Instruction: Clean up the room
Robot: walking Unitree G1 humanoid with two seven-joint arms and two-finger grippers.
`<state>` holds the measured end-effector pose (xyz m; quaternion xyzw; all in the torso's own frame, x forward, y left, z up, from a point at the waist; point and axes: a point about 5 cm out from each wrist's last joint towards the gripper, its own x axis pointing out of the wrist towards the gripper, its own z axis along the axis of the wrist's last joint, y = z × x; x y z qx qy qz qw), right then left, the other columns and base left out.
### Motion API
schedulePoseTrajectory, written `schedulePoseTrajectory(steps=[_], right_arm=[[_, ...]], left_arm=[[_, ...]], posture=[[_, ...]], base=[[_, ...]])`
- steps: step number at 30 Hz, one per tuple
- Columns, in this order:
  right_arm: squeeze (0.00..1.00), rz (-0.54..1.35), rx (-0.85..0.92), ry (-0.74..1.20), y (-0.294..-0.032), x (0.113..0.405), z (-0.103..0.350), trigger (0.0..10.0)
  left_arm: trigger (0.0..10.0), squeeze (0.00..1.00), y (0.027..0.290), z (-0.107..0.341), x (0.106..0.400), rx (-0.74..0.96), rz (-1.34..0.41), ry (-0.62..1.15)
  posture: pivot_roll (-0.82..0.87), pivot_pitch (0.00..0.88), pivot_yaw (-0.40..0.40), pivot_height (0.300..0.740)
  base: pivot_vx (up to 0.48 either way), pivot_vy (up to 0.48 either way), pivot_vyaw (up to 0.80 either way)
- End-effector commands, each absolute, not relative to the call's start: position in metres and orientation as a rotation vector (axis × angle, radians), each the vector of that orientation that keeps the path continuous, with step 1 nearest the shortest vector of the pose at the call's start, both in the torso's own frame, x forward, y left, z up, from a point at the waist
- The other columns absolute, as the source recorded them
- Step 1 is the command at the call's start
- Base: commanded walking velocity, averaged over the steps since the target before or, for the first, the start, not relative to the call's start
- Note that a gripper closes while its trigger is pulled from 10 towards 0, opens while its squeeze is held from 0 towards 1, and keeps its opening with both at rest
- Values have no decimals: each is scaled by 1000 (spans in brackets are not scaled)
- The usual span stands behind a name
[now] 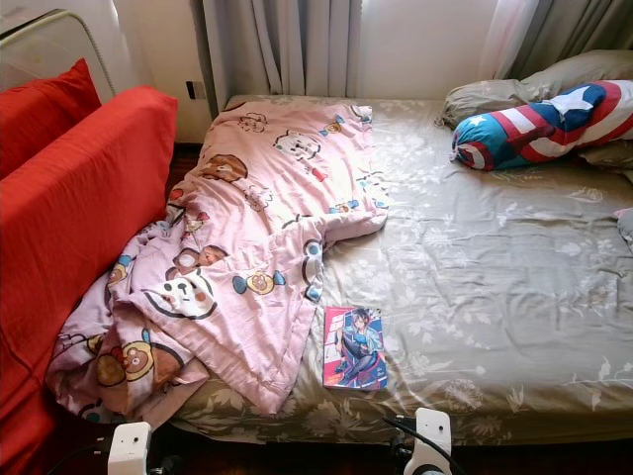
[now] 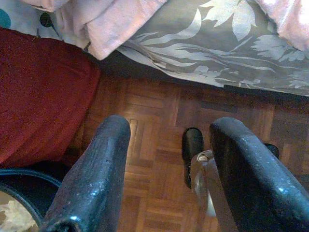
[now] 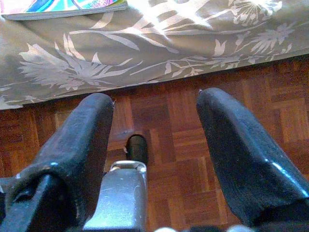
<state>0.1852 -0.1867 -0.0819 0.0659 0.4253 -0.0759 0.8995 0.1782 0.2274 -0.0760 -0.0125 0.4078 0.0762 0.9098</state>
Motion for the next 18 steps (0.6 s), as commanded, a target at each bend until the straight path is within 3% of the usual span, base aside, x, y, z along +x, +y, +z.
schedulePoseTrajectory(steps=[1,6,18], right_arm=[[0,-143,118,887,-187,184,-83,10000],[0,-128,118,884,-186,184,-82,10000],[0,-147,133,880,-186,184,-82,10000]], left_arm=[[10000,0,227,-79,173,-44,167,862],[10000,0,227,-79,173,-47,168,861],[10000,0,227,-79,173,-53,168,860]], posture=[[109,76,-42,740],[109,76,-42,740],[109,73,-41,740]], base=[[0,0,0],[0,0,256],[252,0,0]])
